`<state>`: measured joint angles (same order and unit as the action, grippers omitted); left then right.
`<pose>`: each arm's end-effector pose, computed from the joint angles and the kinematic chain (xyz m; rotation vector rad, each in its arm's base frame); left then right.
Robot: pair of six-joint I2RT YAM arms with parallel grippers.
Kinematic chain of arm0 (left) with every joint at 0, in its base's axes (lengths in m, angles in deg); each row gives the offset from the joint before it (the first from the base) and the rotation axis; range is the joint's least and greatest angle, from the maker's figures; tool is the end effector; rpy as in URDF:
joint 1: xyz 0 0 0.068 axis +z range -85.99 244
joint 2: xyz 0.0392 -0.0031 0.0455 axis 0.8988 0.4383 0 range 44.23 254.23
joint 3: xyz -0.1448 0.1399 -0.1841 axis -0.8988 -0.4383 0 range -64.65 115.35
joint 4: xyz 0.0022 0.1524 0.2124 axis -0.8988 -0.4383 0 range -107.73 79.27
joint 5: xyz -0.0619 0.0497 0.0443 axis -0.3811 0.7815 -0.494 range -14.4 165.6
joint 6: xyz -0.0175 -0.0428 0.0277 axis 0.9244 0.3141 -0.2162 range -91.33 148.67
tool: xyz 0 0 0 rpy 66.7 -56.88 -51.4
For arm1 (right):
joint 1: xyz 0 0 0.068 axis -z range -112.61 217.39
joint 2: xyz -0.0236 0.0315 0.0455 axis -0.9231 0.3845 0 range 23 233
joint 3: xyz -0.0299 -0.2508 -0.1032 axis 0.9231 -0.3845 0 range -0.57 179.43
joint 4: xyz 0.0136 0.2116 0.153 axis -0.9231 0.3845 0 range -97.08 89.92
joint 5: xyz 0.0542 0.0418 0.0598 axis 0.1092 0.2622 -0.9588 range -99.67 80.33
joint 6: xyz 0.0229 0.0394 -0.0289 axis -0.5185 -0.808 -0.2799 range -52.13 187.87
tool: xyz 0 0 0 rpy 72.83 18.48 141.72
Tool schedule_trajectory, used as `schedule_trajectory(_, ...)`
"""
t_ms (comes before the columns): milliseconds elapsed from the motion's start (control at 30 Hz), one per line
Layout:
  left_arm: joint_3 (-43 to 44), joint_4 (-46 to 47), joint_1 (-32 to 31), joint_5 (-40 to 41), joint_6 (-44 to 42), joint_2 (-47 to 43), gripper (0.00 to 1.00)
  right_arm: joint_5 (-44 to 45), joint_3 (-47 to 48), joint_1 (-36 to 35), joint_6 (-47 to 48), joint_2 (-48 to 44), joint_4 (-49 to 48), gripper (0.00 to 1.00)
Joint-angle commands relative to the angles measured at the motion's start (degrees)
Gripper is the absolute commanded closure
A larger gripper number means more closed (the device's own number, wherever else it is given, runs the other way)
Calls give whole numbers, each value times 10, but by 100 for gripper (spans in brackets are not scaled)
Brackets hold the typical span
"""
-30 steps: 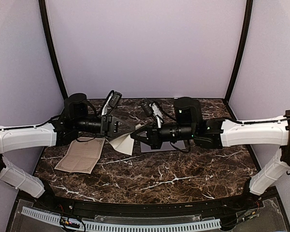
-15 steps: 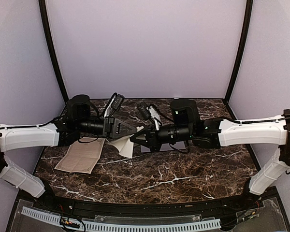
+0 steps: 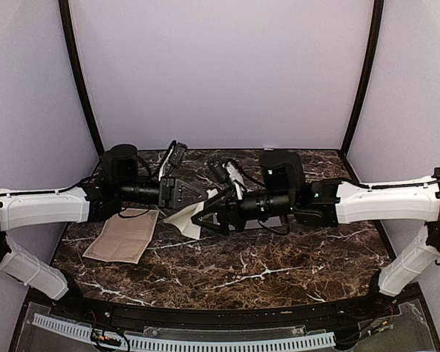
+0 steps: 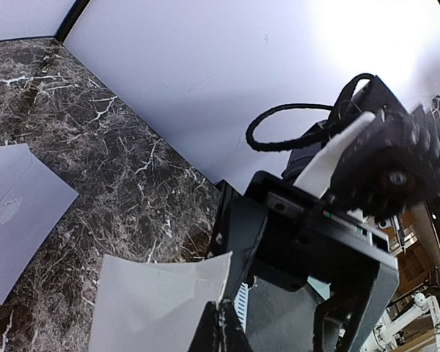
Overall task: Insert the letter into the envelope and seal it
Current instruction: Fold the letter.
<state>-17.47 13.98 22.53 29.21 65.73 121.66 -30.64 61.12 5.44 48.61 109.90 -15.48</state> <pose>0.2096 -0.2197 0.2901 0.7741 1.7838 -1.6424 0.1560 0.3197 0.2960 -1.0061 1.8023 1.2757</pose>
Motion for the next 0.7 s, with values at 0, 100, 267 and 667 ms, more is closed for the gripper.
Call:
schedule_trajectory(0, -12, 7, -5, 5, -13, -47, 100, 45, -8, 5, 4, -83, -35, 25)
schedule_trajectory(100, -19, 8, 7, 2, -23, -69, 100, 75, -33, 9, 17, -142, -19, 17)
schedule_trajectory(267, -6, 9, 12, -85, -35, -72, 100, 80, -49, 27, 49, -192, 34, 13)
schedule_trajectory(667, 21, -16, 11, -177, -44, -75, 100, -76, 26, 29, 72, -106, 93, 16)
